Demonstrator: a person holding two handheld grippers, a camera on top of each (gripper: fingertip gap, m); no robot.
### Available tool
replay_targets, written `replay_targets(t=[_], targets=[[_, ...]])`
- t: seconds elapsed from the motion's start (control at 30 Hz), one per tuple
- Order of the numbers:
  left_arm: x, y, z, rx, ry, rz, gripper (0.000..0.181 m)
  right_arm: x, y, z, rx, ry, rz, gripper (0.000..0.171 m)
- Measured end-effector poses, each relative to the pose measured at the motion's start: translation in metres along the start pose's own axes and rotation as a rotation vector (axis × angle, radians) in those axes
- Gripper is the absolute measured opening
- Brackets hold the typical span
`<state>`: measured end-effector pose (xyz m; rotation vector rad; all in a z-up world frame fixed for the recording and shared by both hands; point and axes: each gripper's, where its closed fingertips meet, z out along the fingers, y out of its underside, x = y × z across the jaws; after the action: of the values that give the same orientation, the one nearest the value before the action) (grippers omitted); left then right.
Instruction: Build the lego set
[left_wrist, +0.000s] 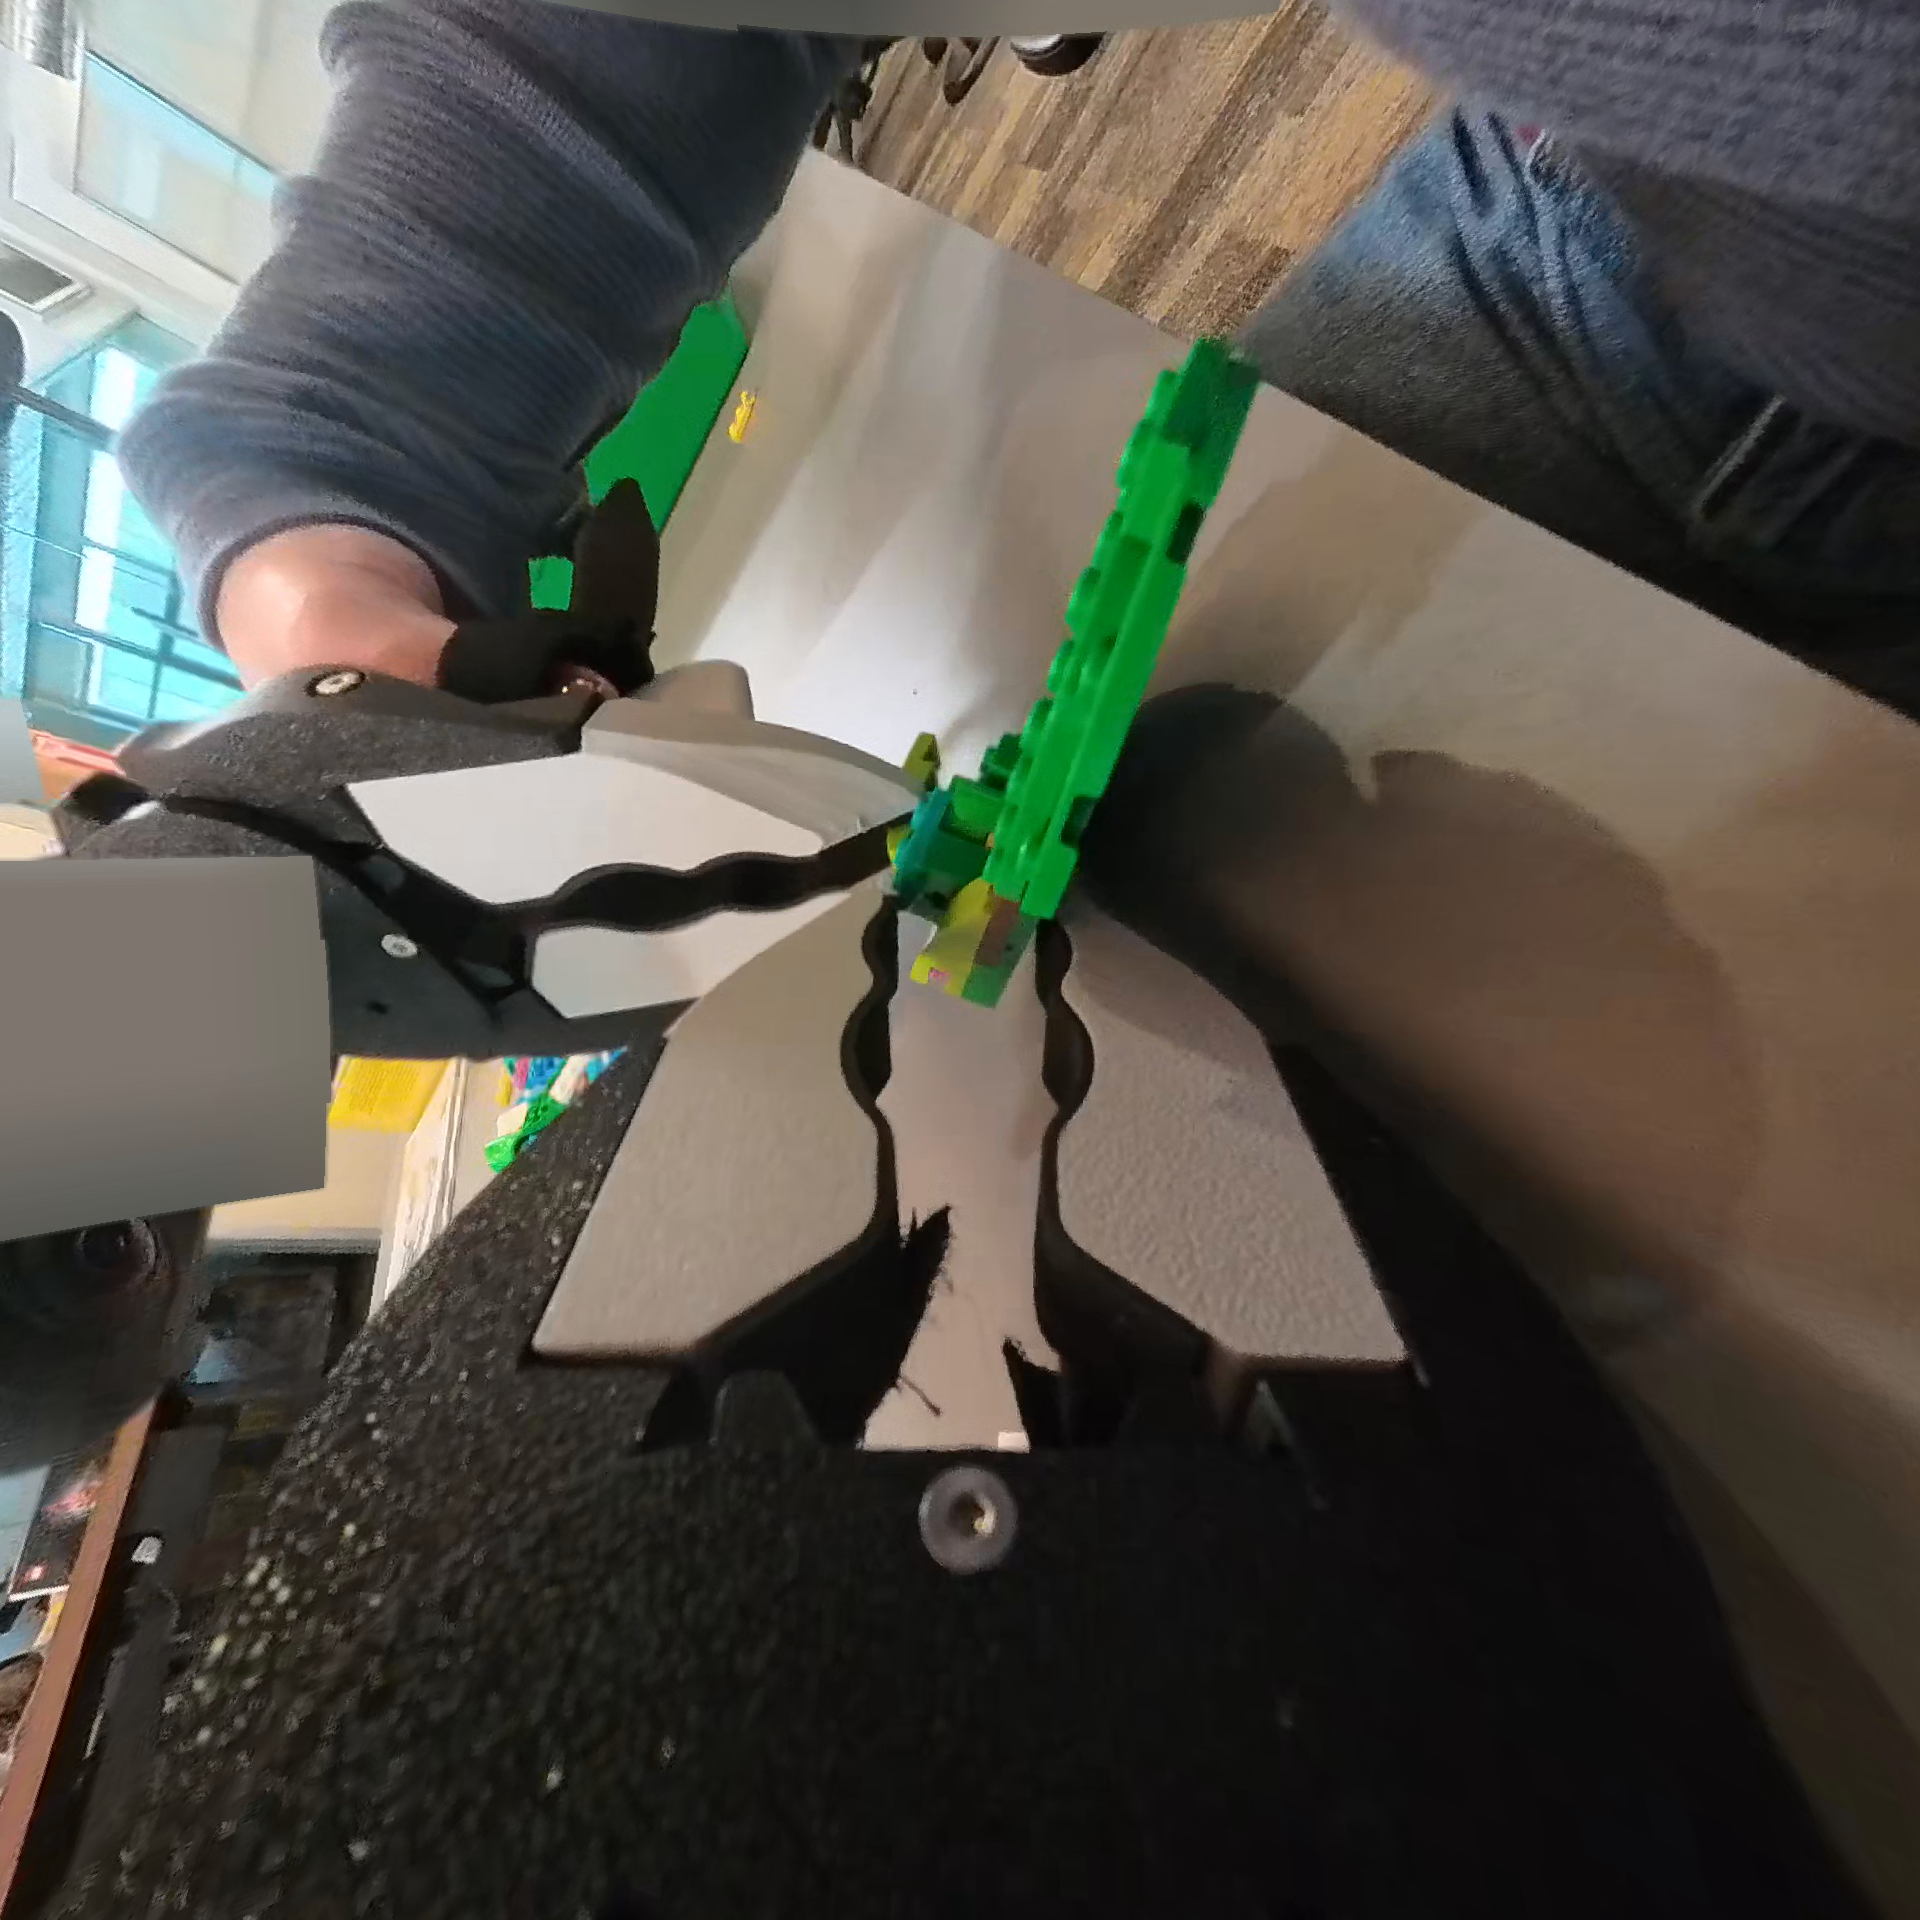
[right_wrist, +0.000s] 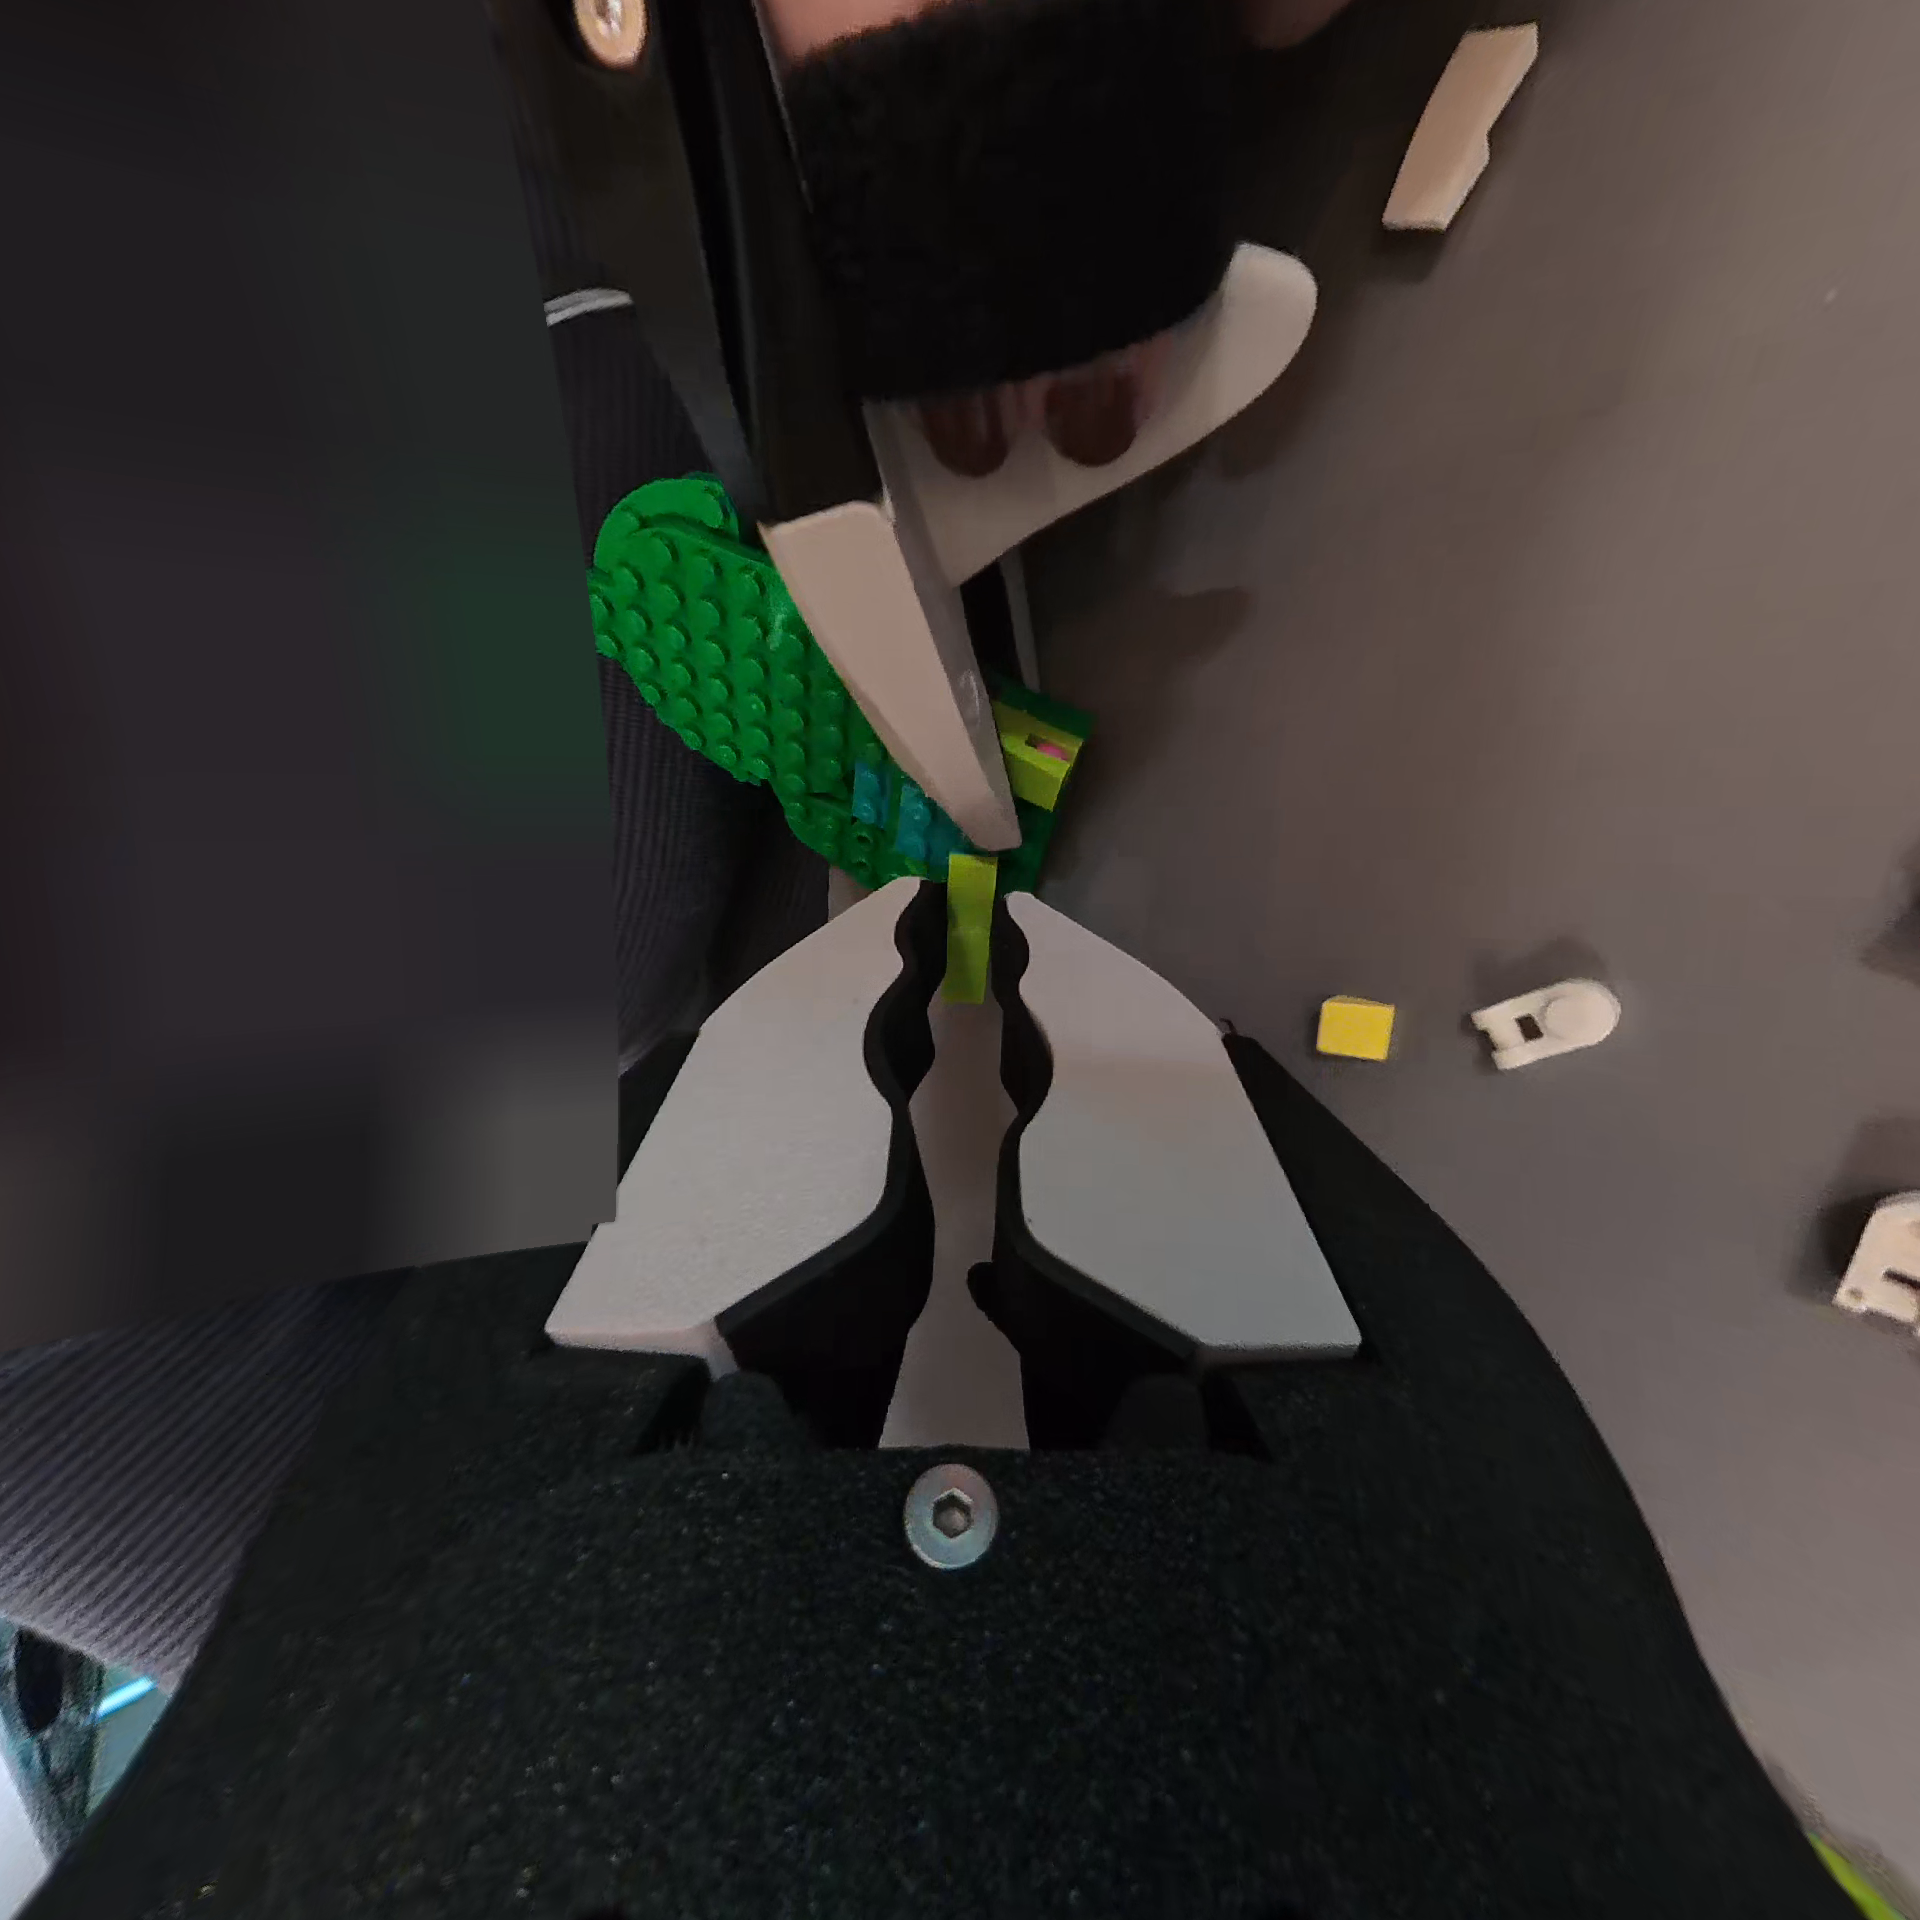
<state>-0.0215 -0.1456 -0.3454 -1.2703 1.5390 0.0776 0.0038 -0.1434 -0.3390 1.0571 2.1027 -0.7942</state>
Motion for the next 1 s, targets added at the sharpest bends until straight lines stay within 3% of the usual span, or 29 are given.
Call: replay_targets(t=[0.4,0.57,1.0], targets=[[-0.001,-0.002,0.001,-0.013,-0.013,0.011,0.027,-0.016,-0.002,0.003,0.214,0.131,0.042,0.008],[0.001,-0.003,0.001,-0.018,-0.020,0.024,0.026,-0.012,-0.007,0.006,0.296,0.307,0.066,0.008],[0.007,-0.007,0.000,-0.044,-0.029,0.081,0.030,-0.014,-0.004,0.011,0.247,0.470,0.125,0.008]])
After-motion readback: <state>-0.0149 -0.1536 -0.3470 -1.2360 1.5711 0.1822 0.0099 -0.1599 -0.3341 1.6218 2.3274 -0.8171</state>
